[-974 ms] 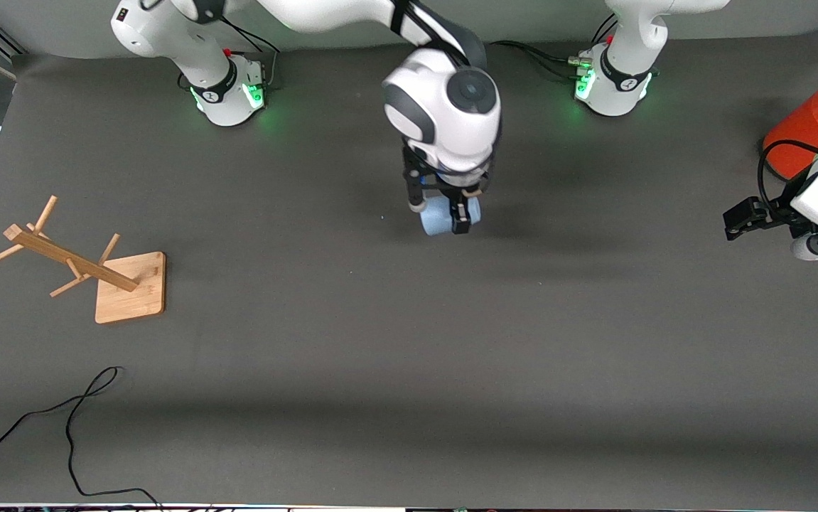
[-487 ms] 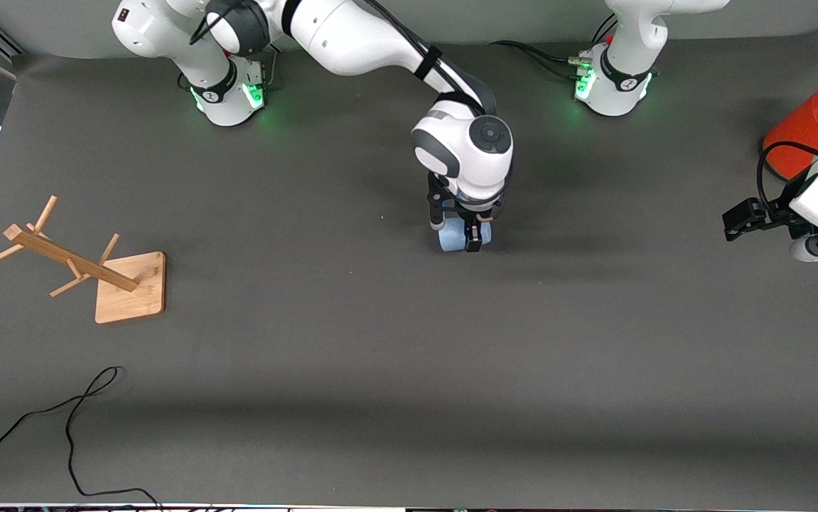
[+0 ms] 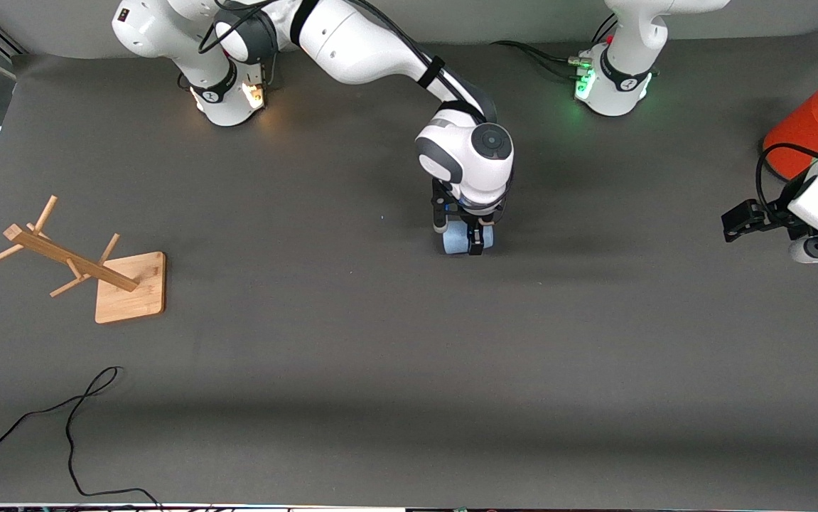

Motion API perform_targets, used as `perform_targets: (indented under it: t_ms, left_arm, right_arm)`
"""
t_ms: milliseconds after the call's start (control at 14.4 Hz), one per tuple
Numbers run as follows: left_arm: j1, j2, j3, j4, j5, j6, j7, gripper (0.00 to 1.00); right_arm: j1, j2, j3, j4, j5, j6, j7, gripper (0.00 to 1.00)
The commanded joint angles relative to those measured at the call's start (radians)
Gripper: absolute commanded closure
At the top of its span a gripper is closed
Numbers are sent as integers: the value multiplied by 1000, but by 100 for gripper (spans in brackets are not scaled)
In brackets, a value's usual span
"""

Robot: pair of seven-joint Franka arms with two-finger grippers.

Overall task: Rotate and upright cup with both arms
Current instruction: 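Carry the blue cup to mid-table with the right gripper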

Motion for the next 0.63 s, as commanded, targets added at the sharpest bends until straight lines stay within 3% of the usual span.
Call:
perform_targets:
  t_ms: [0,348,557]
  left_arm:
    - [-11,-1,8,-3,4,14,4,0]
    - [-11,1,8,-4,4,18,4,0]
    - [-11,1,8,-3,4,18,4,0]
  right_arm:
    - [4,20,-6,34,4,5,26,0]
    - [1,1,-7,34,4,-8,15,0]
    - [-7,-74,-7,34,11,-98,-5,0]
